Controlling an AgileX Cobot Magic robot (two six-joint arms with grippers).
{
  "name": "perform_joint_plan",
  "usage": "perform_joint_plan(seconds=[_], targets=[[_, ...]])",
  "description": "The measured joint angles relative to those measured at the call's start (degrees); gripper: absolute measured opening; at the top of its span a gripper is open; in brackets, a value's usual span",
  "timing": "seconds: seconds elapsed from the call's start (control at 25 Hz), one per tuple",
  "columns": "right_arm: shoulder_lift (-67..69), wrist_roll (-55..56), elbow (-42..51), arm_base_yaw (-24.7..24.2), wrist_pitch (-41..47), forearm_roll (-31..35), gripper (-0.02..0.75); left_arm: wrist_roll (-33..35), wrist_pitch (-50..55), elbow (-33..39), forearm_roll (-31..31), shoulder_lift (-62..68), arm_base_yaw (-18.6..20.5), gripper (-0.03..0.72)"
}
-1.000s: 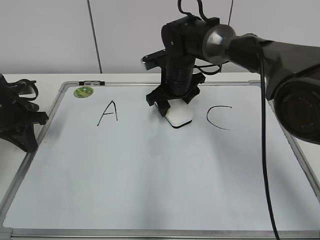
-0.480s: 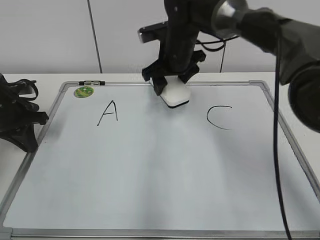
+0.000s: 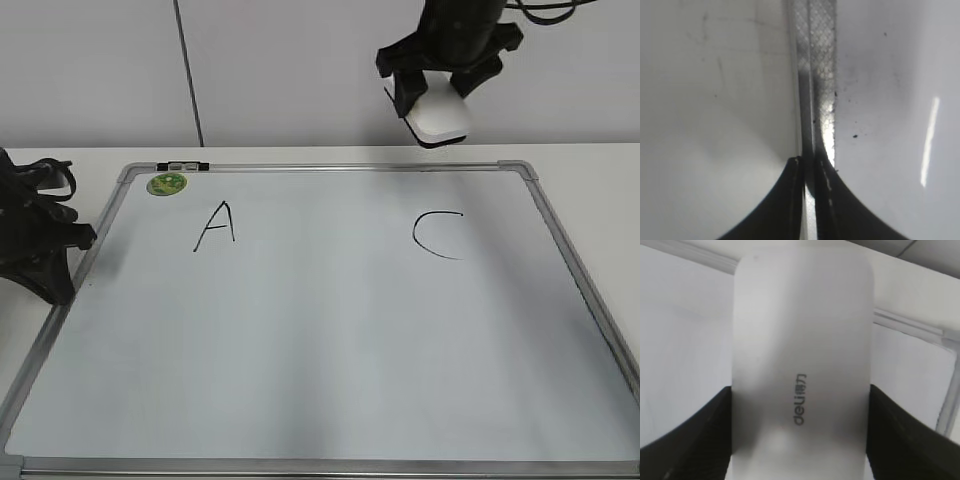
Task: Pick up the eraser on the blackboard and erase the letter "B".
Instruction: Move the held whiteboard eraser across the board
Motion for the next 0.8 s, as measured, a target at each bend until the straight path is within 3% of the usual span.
perform_joint_plan(seconds=[0.52,0.8], targets=[[-11.58,0.00,24.60,-6.40,-0.49,0.75,0.543,0.00,0.00,0.00,-0.12,0.00,0.00,0.010],[-16.20,0.66,39.53,-10.71,-9.76,2.68,0.543,0.00,0.00,0.00,-0.20,0.00,0.00,0.010]])
